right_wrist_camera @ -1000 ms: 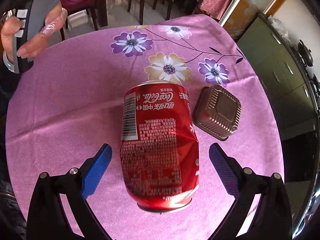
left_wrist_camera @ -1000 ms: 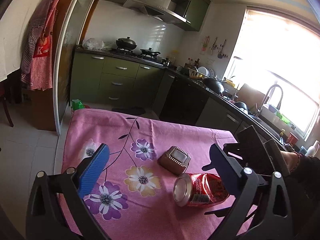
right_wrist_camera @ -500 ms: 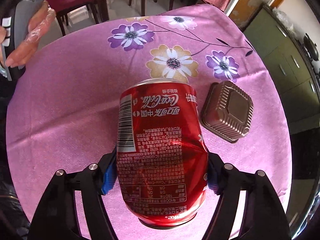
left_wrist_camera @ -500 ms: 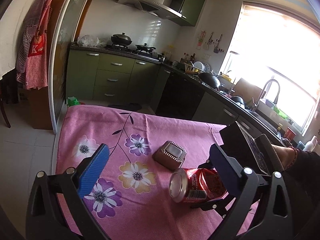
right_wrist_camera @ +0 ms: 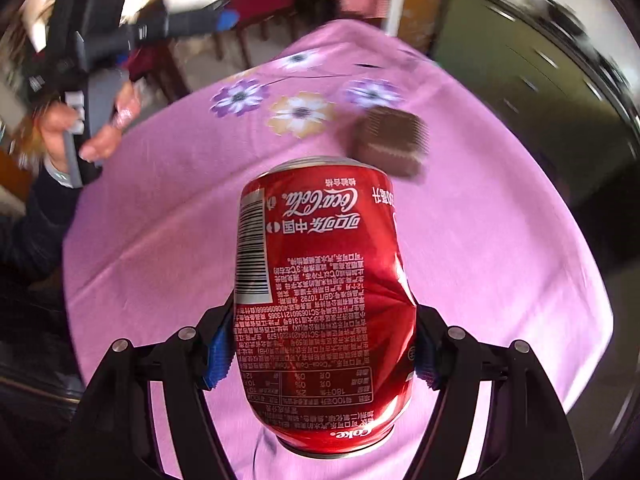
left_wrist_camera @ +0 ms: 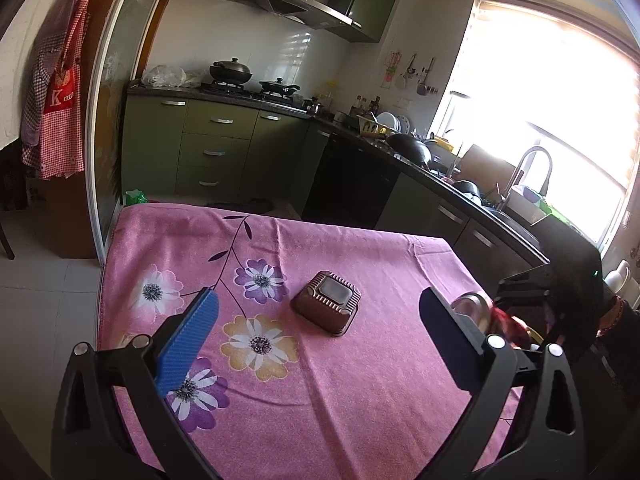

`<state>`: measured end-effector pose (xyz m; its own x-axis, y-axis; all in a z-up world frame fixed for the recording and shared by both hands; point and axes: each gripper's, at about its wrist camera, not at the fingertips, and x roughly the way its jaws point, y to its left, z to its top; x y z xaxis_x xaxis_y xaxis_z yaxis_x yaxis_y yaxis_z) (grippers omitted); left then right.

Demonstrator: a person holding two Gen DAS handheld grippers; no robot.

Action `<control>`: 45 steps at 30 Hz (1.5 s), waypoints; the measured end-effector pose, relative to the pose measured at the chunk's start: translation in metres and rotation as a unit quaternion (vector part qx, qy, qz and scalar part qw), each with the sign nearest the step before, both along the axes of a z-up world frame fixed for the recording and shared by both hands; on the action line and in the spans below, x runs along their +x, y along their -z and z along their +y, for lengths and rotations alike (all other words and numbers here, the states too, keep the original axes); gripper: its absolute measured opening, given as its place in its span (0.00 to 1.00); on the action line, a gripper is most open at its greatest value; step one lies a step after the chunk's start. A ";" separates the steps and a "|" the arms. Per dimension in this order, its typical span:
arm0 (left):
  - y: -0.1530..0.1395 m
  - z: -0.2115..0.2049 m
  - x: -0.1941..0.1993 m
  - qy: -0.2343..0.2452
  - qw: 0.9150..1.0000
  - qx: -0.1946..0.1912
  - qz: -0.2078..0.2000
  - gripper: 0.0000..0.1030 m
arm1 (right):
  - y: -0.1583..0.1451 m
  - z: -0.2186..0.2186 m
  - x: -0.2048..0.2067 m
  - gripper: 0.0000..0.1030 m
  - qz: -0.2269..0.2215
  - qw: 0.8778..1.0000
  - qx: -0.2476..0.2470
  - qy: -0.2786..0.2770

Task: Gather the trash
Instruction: 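Carry the cola can over the bin and open the right tool, then reach the left tool to the brown square box and grasp it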

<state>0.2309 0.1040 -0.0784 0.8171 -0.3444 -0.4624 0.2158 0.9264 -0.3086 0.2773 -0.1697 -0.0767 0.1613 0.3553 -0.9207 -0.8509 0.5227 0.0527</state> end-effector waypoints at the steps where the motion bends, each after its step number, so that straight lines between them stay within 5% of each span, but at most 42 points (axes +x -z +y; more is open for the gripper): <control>1: 0.001 -0.002 0.000 0.003 1.000 0.002 0.002 0.93 | -0.005 -0.018 -0.002 0.68 -0.001 1.000 0.003 0.023; 5: 0.002 -0.008 0.000 0.013 1.000 0.009 0.003 0.93 | -0.023 -0.109 -0.015 0.68 -0.009 0.990 0.000 0.140; 8: 0.003 -0.011 0.001 0.017 1.000 0.014 0.004 0.93 | -0.022 -0.181 -0.023 0.68 -0.007 0.972 -0.023 0.234; 13: 0.006 -0.015 0.003 0.021 1.000 0.018 0.011 0.93 | 0.014 -0.291 -0.024 0.68 0.042 0.912 -0.084 0.399; 22: 0.009 -0.023 0.004 0.031 0.999 0.035 0.015 0.93 | 0.074 -0.364 -0.012 0.69 0.123 0.835 -0.148 0.516; 25: 0.011 -0.025 0.005 0.037 0.998 0.036 0.019 0.93 | 0.068 -0.366 -0.011 0.85 0.103 0.830 -0.138 0.531; 33: 0.018 -0.038 0.009 0.060 0.996 0.049 0.034 0.94 | 0.009 -0.340 -0.079 0.87 0.021 0.825 -0.039 0.564; 38: 0.028 -0.055 0.014 0.078 0.994 0.063 0.052 0.94 | -0.001 -0.309 -0.145 0.87 -0.006 0.831 0.041 0.555; 45: 0.037 -0.079 0.035 0.128 0.983 0.077 0.111 0.94 | -0.004 -0.303 -0.170 0.88 -0.021 0.827 0.086 0.556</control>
